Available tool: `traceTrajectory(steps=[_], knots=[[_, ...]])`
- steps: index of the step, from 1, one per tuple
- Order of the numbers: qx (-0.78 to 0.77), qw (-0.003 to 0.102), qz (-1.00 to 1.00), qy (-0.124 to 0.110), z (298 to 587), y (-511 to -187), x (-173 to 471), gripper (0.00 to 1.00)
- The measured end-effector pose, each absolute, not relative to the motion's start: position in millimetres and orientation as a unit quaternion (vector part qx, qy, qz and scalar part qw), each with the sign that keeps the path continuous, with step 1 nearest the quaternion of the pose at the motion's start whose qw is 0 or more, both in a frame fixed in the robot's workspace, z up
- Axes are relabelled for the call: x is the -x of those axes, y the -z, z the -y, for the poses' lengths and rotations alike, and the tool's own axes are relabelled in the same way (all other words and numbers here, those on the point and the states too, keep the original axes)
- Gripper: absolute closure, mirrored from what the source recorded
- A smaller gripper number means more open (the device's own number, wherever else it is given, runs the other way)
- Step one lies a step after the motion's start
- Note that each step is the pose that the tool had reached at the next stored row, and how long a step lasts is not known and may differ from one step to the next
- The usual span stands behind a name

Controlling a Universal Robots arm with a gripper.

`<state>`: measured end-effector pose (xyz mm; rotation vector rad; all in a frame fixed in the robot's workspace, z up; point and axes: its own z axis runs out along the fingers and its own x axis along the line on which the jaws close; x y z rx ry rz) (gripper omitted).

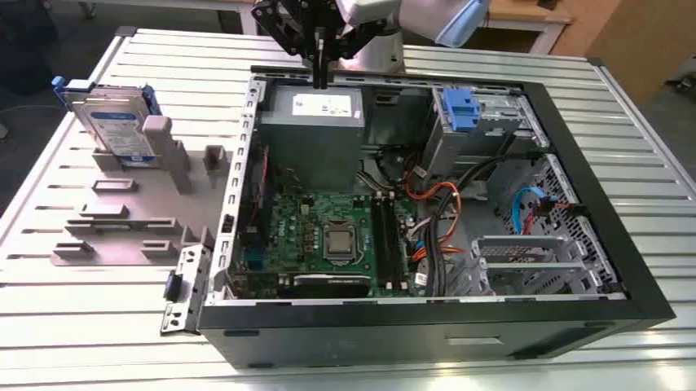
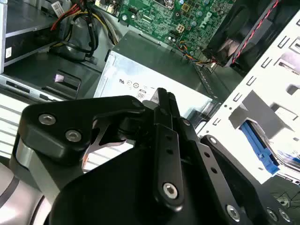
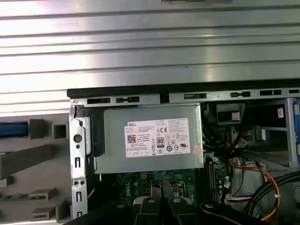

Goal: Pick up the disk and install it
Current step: 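Reach for the disk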

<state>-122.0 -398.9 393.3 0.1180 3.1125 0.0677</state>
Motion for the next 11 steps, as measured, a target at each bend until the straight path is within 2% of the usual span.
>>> traceTrajectory(steps=[11], knots=[[-0.038, 0.013, -0.999, -0.022, 398.9, -393.3, 123.2, 0.85]])
